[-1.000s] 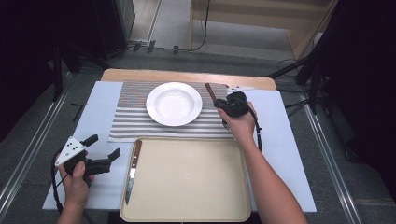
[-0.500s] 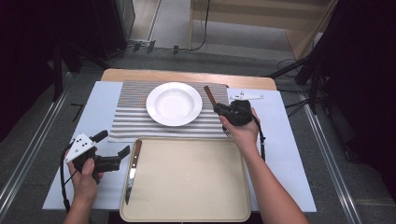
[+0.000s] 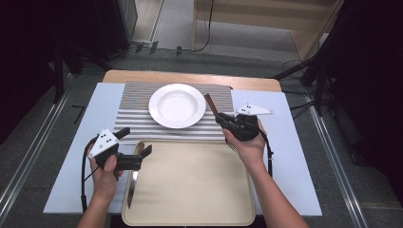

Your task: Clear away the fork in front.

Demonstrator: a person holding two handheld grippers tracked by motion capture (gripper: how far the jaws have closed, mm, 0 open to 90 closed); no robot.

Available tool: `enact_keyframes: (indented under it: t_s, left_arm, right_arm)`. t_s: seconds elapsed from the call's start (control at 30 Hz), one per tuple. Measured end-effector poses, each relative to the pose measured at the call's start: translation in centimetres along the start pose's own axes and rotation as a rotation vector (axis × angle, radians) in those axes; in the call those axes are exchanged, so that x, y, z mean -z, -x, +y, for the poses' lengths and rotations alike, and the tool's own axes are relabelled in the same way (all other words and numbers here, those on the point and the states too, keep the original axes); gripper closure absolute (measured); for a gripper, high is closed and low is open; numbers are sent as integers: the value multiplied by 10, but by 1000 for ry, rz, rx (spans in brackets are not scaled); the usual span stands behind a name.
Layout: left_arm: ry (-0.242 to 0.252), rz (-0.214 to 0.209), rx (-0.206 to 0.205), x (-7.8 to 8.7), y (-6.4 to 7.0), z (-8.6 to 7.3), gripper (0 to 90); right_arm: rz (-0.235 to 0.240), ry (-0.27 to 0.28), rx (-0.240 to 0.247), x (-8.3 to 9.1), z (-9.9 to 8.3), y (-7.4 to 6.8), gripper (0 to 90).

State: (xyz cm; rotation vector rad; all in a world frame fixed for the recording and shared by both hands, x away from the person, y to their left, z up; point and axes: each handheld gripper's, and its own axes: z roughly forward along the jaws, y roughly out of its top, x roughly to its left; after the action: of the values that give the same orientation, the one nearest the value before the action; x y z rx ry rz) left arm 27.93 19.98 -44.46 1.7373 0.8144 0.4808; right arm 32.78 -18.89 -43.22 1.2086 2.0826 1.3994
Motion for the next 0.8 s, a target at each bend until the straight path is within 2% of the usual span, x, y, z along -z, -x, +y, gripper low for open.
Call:
enact_keyframes:
  t_s: [0.3,0.5,0.67,0.77,0.8]
  left_arm:
    - [11,-60,8,-26,22,12,0]
    - [14,-83,18,-34,31,15,0]
    - [12,-144,59,-38,38,14,0]
    - [4,-190,102,-37,40,18,0]
    - [4,-190,102,-37,40,18,0]
  right_arm:
    - [21,32,-2,14,-17,-13,766]
    - [47,61,-2,23,-26,-23,766]
    - [77,82,-2,29,-36,-33,765]
    - [87,81,10,29,-38,-40,765]
    - [97,90,5,30,-39,-41,765]
